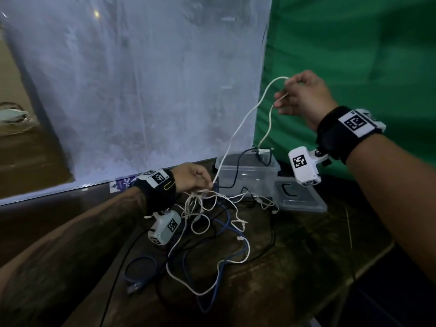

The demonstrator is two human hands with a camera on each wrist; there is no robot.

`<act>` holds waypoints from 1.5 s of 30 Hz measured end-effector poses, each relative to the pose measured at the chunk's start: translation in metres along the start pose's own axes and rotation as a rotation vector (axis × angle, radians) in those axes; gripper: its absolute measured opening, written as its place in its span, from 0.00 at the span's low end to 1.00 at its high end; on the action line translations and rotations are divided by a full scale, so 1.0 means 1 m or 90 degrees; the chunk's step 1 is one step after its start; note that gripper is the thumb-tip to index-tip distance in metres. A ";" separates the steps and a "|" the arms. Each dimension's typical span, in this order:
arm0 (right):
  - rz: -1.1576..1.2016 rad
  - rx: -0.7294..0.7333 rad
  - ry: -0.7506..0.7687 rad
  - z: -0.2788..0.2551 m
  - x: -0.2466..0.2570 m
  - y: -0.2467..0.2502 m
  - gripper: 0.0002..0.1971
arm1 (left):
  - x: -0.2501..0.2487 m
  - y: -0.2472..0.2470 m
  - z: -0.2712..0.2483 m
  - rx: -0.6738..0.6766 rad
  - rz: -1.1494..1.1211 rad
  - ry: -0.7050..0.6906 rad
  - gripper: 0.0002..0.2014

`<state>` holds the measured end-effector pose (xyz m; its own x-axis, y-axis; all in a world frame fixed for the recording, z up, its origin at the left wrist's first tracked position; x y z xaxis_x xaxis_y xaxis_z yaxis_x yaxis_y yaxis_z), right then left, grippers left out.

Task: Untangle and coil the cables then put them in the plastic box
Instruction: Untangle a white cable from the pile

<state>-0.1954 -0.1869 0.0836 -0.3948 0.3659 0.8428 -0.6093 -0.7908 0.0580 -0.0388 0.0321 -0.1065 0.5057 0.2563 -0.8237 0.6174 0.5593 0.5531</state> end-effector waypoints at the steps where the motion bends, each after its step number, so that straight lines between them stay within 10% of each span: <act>1: -0.037 0.015 -0.007 -0.001 -0.005 -0.001 0.08 | 0.001 0.009 0.002 -0.034 0.001 0.010 0.09; 10: -0.650 0.375 -0.073 -0.035 -0.080 -0.018 0.05 | -0.042 0.113 -0.011 -0.408 -0.270 -0.030 0.12; 23: -0.767 0.454 -0.293 -0.076 -0.184 0.002 0.06 | -0.039 0.190 -0.036 -0.553 -0.569 -0.064 0.11; 28: -0.610 0.412 -0.273 -0.071 -0.197 0.013 0.11 | -0.027 0.172 -0.029 -0.473 -0.476 -0.028 0.11; 33: -0.561 0.396 -0.102 -0.057 -0.149 -0.033 0.04 | -0.062 0.104 -0.009 -0.204 -0.421 -0.039 0.07; 38: -0.244 0.264 0.034 -0.048 -0.072 -0.091 0.31 | -0.089 0.046 -0.004 -0.021 -0.388 -0.070 0.08; 42: -0.219 0.379 -0.001 -0.057 -0.055 -0.129 0.10 | -0.094 0.024 -0.007 0.007 -0.371 -0.104 0.07; 45: -0.290 0.285 0.062 -0.044 -0.042 -0.120 0.13 | -0.070 0.017 -0.014 -0.007 -0.410 -0.056 0.08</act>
<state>-0.1362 -0.0862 0.0173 -0.2383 0.7391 0.6300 -0.3923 -0.6667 0.6338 -0.0719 0.0350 -0.0409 0.0835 -0.1981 -0.9766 0.8079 0.5871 -0.0501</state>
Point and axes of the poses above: each hand's wrist, its own z-axis towards the middle knuckle, its own y-axis out of the back of the hand, x = y × z, the point moved 8 cm from there along z, towards the middle knuckle, and after that the axes turned 1 degree about -z, right-handed, at the moved point
